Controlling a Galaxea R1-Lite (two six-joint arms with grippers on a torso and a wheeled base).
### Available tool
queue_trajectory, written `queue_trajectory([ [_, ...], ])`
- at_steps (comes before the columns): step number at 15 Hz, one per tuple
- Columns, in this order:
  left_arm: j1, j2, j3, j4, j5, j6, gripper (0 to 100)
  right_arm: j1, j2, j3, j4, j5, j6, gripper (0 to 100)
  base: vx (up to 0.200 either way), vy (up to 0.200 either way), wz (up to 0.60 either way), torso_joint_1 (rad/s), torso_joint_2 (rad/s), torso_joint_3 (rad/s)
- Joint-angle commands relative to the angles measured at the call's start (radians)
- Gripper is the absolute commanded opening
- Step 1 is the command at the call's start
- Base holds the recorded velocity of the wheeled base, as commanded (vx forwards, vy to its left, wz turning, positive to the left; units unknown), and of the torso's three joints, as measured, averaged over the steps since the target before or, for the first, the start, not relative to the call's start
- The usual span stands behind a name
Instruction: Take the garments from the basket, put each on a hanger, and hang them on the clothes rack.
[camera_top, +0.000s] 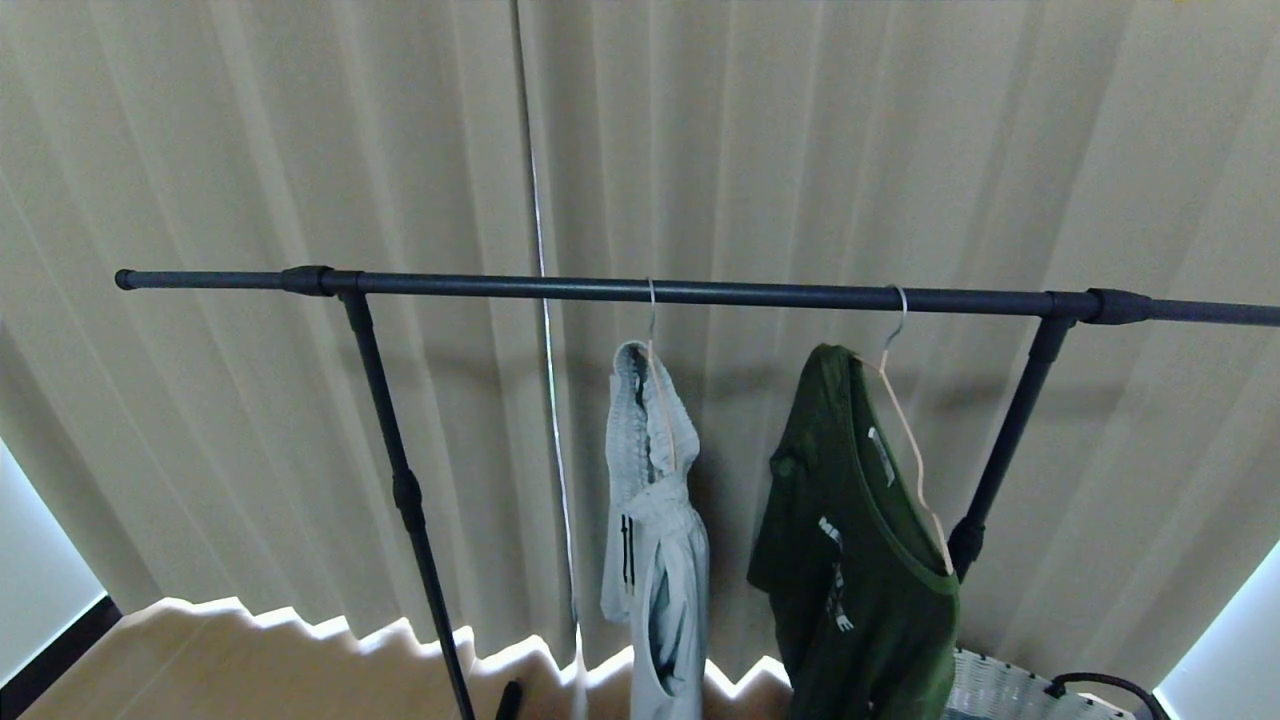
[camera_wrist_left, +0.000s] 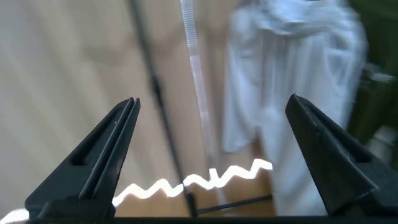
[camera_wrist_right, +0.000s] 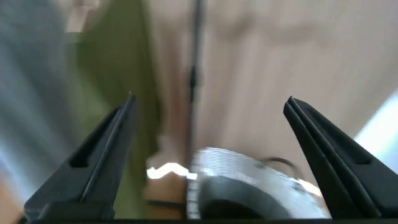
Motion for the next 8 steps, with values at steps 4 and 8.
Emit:
queue_trajectory([
  [4,-0.003,-0.006,0.000,0.002,0.071,-0.056,100,-0.152,-0.041,-0.005,0.007,-0.051,0.008,100,0.000,0.000,0.00,0.000,0.00,0.000],
  [8,-0.001,-0.007,0.000,0.002,0.073,-0.059,100,-0.126,-0.090,0.003,0.013,0.087,0.030,100,0.000,0.000,0.00,0.000,0.00,0.000],
])
